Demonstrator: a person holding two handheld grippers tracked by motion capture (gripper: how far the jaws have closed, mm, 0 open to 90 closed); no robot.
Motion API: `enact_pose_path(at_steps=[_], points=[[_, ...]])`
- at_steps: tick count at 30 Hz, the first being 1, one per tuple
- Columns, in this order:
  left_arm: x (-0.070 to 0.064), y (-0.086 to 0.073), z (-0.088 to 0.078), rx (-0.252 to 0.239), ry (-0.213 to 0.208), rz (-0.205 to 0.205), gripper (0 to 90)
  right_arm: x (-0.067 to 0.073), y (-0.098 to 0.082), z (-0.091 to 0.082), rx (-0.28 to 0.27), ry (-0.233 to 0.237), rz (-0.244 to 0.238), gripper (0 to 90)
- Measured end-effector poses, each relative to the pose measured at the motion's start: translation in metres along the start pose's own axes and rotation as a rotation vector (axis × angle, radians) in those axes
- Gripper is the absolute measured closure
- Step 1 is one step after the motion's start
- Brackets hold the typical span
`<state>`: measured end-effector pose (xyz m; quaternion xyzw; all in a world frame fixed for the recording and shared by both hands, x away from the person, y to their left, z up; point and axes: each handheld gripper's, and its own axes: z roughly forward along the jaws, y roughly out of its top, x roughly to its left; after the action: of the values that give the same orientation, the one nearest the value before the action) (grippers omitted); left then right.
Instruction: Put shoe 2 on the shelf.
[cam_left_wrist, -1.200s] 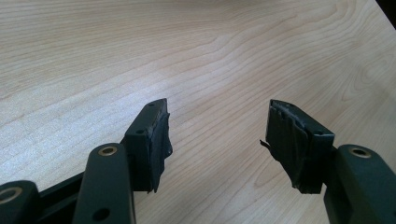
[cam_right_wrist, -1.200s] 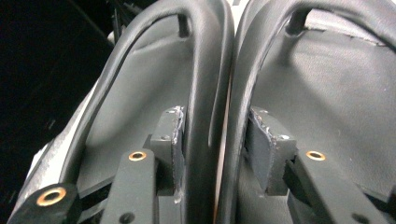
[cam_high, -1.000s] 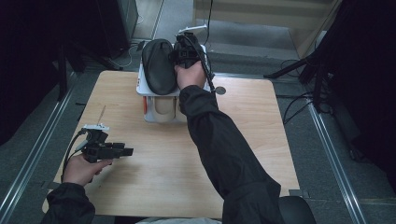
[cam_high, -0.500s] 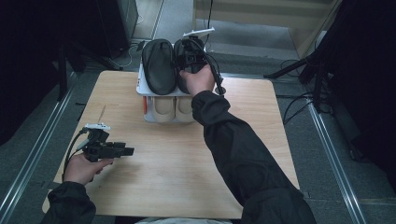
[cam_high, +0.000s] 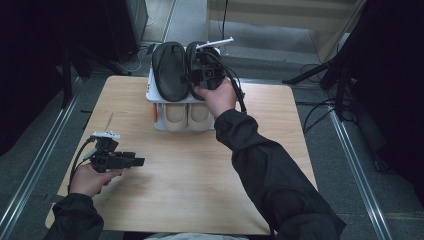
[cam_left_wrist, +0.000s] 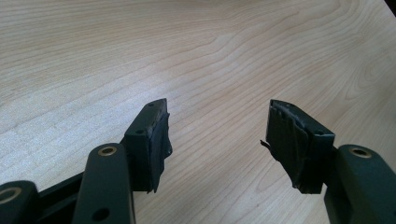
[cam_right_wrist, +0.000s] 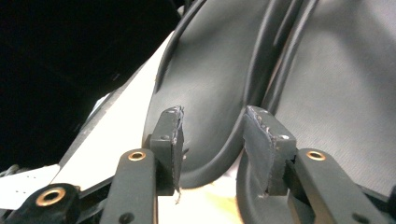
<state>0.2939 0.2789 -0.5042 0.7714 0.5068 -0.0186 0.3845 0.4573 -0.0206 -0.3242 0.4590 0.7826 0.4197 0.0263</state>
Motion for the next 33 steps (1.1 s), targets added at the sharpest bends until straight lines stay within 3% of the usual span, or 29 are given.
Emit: enact_pose_path(at_steps=[5,9,10,15,19,22,33], points=[[0.0,0.0,0.0,-0.005,0.003,-0.003,39.8,0.003,-0.011,-0.008,0.008,0.023,-0.023,57.9],[-0.001,0.001,0.001,-0.004,-0.001,-0.003,39.8,0.004,-0.021,-0.016,0.023,0.058,-0.037,57.0],[-0.001,0.001,0.001,-0.008,0.004,0.008,39.8,0.004,-0.028,-0.019,0.021,0.086,-0.058,57.0],[-0.002,0.002,0.001,-0.015,0.003,0.012,39.8,0.005,-0.042,-0.023,0.032,0.112,-0.079,56.9],[-0.002,0.002,0.001,-0.013,0.005,0.014,39.8,0.007,-0.057,-0.026,0.043,0.128,-0.122,55.9],[-0.003,0.003,0.001,-0.016,0.0,0.015,39.5,0.007,-0.07,-0.029,0.054,0.148,-0.185,55.7],[-0.005,0.004,0.003,-0.017,0.0,0.025,39.3,-0.003,-0.105,-0.027,0.06,0.235,-0.229,54.5]])
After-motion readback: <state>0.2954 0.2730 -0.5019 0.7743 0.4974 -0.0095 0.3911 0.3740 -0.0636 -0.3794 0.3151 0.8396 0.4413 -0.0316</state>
